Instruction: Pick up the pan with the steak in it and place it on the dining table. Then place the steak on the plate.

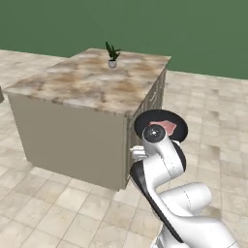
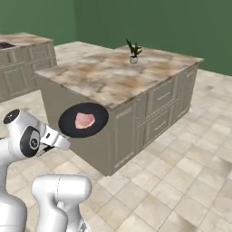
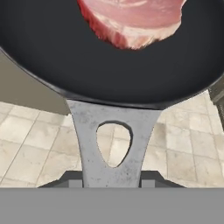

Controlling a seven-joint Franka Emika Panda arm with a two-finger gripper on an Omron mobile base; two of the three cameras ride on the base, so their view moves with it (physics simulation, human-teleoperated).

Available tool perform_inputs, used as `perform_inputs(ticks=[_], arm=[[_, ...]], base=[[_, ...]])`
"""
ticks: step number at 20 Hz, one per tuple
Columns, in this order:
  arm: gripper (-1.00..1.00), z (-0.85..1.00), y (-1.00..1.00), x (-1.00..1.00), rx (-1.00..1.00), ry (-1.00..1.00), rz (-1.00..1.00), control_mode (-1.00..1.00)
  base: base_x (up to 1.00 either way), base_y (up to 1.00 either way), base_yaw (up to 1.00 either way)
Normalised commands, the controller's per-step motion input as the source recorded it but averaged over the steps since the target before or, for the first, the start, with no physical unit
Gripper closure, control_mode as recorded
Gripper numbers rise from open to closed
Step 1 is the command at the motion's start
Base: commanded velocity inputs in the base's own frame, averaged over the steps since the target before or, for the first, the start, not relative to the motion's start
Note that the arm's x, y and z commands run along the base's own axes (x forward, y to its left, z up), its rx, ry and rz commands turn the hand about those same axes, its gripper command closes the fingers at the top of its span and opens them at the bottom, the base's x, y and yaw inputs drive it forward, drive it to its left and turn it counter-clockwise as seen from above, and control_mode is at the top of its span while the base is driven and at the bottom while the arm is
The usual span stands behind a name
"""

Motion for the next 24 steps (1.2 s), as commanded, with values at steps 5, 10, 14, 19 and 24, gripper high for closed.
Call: perform_inputs(ticks=[5, 10, 14, 19, 24], arm=[[1.00, 0.00, 0.00, 0.00, 0.00, 0.00, 0.00, 1.00], [1.00, 0.00, 0.00, 0.00, 0.00, 0.00, 0.00, 1.00], [1.00, 0.00, 0.00, 0.00, 0.00, 0.00, 0.00, 1.00], [1.00, 0.00, 0.00, 0.00, 0.00, 0.00, 0.00, 1.00], [1.00, 0.00, 0.00, 0.00, 0.00, 0.00, 0.00, 1.00]], base=[[0.00, 0.00, 0.48], [0.00, 0.00, 0.48], [0.00, 0.00, 0.48], [0.00, 0.00, 0.48], [0.00, 0.00, 0.48]])
